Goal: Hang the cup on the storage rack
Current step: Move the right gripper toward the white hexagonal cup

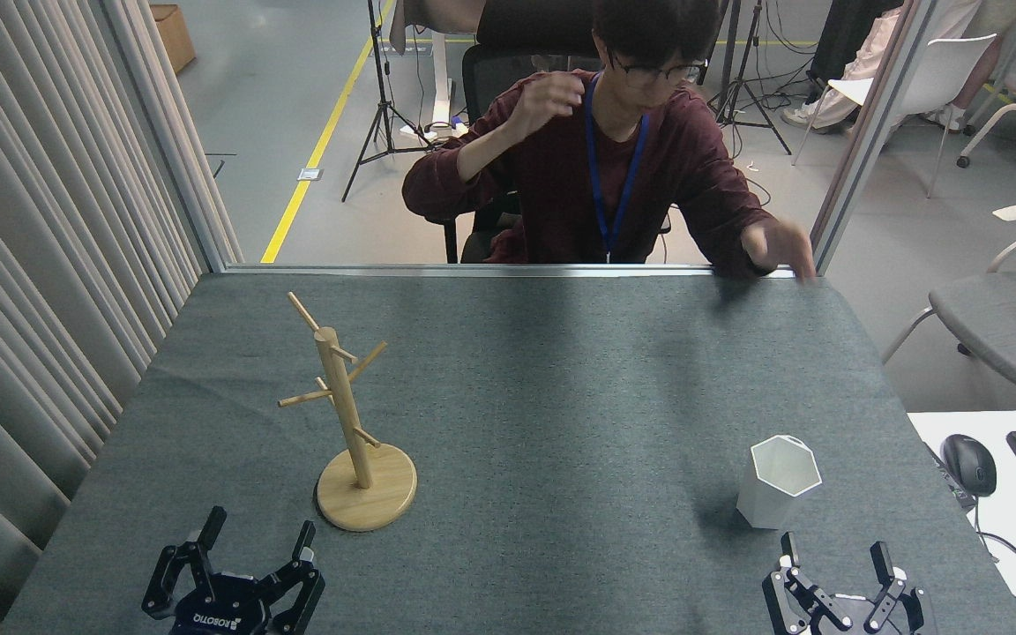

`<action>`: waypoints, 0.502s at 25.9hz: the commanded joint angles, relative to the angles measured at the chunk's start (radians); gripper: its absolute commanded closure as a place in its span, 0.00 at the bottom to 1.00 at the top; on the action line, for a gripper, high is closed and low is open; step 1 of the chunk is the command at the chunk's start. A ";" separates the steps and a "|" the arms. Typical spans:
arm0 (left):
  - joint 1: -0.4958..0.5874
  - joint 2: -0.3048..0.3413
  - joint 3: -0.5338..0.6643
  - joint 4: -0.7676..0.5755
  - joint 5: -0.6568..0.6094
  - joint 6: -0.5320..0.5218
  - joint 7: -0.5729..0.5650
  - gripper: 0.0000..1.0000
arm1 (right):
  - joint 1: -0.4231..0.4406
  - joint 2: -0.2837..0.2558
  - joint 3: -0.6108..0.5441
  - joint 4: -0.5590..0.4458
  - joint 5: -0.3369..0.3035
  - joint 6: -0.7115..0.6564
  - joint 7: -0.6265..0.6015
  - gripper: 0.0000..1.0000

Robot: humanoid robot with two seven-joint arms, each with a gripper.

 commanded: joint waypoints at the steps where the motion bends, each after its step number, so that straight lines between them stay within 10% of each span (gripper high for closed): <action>1: 0.000 0.000 0.000 0.004 0.000 0.000 0.000 0.00 | -0.001 -0.005 0.000 0.016 0.001 0.000 -0.001 0.02; 13: -0.003 -0.003 0.006 0.024 0.009 0.005 0.042 0.00 | -0.181 -0.006 0.014 0.232 0.009 0.003 0.002 0.02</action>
